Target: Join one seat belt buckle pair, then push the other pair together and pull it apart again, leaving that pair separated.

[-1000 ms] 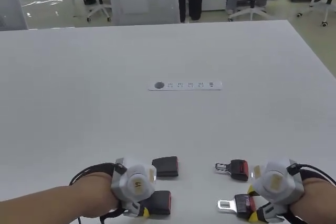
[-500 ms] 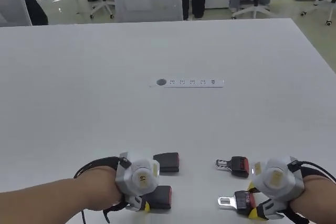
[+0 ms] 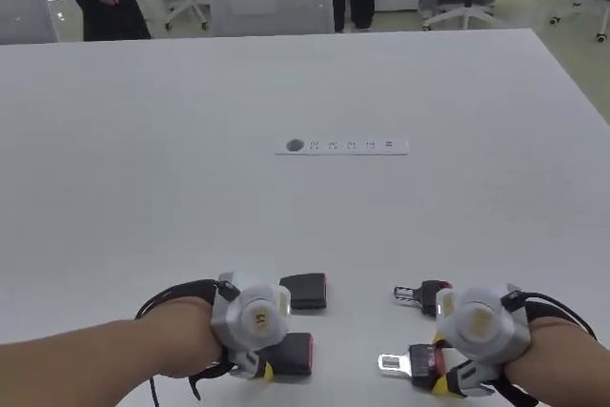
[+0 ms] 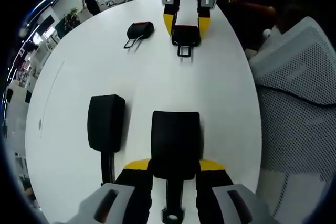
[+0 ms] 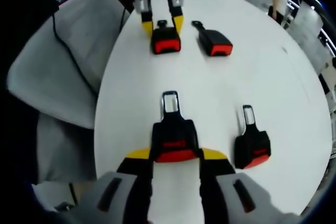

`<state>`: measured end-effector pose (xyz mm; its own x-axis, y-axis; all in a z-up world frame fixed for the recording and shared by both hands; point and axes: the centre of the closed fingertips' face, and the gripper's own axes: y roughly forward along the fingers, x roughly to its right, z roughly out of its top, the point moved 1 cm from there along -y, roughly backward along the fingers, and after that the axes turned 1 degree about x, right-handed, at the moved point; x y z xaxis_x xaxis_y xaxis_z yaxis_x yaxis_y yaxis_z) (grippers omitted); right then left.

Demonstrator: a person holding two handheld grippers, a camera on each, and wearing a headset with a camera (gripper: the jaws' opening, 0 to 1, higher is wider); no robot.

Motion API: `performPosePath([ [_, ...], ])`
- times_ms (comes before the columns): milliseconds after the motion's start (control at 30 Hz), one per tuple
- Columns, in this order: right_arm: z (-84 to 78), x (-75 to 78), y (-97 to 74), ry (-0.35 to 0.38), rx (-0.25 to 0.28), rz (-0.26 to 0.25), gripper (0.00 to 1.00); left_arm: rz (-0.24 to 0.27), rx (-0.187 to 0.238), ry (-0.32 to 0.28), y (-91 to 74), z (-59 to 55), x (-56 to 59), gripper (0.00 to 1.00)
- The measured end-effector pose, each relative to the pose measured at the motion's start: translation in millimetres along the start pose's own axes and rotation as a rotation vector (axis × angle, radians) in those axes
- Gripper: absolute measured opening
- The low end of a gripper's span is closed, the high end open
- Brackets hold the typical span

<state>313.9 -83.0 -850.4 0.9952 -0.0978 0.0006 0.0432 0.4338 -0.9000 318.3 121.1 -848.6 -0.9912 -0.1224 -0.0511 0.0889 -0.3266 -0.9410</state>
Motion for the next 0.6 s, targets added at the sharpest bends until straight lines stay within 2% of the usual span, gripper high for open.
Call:
performPosePath([
  [600, 51.9, -8.8, 25.6, 0.016, 0.029, -0.015, 0.33, -0.014, -0.005, 0.028, 0.3, 0.9, 1.0, 0.32],
])
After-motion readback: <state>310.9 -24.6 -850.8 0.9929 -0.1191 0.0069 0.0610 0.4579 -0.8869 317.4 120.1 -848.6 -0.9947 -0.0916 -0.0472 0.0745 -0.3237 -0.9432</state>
